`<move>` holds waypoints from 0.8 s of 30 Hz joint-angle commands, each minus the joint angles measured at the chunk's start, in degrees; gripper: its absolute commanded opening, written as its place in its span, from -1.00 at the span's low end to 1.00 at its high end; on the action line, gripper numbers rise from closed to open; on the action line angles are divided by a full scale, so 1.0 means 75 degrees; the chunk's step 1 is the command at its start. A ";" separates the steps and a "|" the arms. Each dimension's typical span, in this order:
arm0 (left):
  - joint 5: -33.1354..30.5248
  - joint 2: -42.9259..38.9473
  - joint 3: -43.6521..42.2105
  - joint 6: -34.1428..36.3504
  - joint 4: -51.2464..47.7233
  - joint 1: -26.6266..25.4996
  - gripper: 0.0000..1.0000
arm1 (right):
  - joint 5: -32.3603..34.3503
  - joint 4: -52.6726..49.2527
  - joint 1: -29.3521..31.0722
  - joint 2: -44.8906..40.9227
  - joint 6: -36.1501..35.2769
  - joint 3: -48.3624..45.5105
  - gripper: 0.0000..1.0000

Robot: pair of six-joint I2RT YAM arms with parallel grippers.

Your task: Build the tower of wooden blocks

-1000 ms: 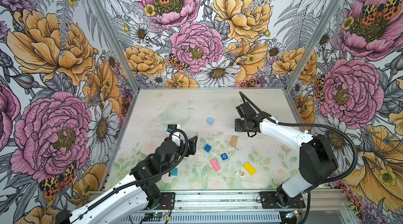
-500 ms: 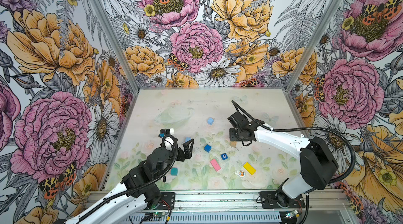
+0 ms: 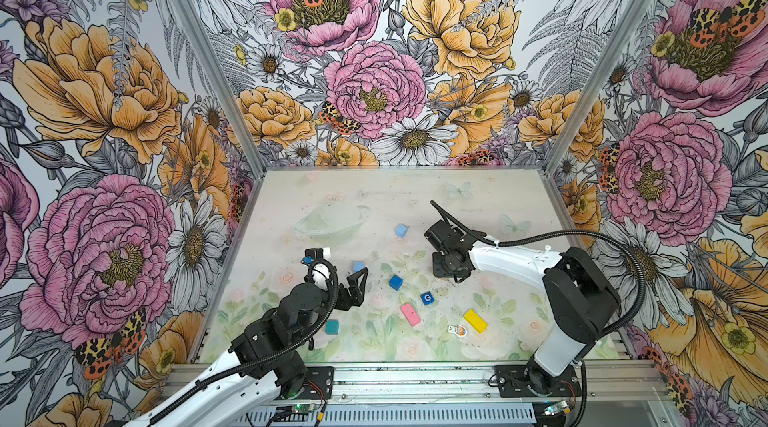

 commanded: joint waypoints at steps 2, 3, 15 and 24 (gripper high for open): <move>-0.0104 0.0174 -0.0004 0.0097 0.0019 -0.0021 0.97 | 0.0186 -0.0001 0.0052 0.0302 0.0055 0.0207 -0.22; -0.0105 0.0214 -0.0007 0.0100 0.0048 -0.0015 0.97 | 0.0174 -0.0001 0.0049 0.0355 0.0033 0.0236 -0.26; -0.0079 0.0630 0.0064 0.0238 0.0273 0.0153 0.97 | 0.0236 -0.0006 -0.0357 0.0709 -0.0523 0.0906 -0.60; -0.0080 0.0937 0.0148 0.0300 0.0449 0.0320 0.98 | 0.0146 -0.0016 -0.0961 0.0993 -0.0964 0.1535 -0.60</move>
